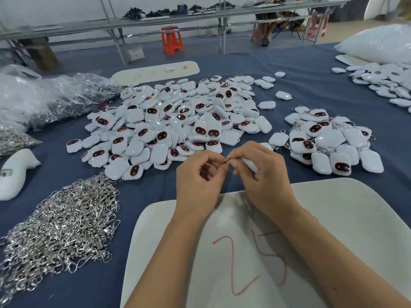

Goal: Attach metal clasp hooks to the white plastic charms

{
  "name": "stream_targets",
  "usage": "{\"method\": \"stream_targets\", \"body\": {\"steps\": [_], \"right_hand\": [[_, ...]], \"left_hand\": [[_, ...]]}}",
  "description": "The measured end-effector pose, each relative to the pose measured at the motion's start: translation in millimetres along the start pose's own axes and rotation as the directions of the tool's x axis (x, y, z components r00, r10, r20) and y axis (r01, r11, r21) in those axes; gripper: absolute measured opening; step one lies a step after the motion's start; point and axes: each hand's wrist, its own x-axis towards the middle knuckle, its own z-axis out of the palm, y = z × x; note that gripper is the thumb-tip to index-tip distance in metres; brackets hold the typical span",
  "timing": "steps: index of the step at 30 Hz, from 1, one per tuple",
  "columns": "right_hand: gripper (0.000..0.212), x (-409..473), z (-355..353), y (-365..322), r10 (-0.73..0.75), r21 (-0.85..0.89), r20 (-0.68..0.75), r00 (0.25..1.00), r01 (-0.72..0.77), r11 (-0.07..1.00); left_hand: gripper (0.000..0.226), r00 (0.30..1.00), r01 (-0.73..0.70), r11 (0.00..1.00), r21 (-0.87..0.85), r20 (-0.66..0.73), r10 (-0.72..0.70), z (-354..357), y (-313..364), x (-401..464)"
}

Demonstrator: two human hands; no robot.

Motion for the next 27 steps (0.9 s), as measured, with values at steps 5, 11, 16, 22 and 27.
{"method": "stream_targets", "body": {"steps": [5,11,16,22,27], "right_hand": [[0.014,0.6,1.2,3.2,-0.051,-0.078,0.016,0.999,0.052,0.996],[0.016,1.4,-0.8,6.1,0.007,0.004,0.010,1.000,-0.007,1.000],[0.017,2.3,-2.5,5.0,0.056,0.074,0.038,0.998,-0.059,0.996],[0.018,2.2,-3.5,4.5,0.109,0.136,0.058,0.992,-0.116,0.984],[0.018,1.6,-1.2,6.4,0.154,0.173,0.069,0.986,-0.164,0.971]], "left_hand": [[0.005,0.999,-0.036,0.999,-0.020,-0.003,0.036,-2.1,-0.3,0.3],[0.010,0.997,0.025,0.997,-0.076,0.080,-0.019,-1.7,-1.4,0.2],[0.015,0.990,0.052,0.987,-0.152,0.140,-0.031,-3.8,1.7,0.9],[0.020,0.984,0.069,0.982,-0.174,0.173,-0.039,-4.3,1.9,1.2],[0.019,0.987,0.061,0.984,-0.170,0.158,-0.034,-3.8,1.0,1.6]]}}
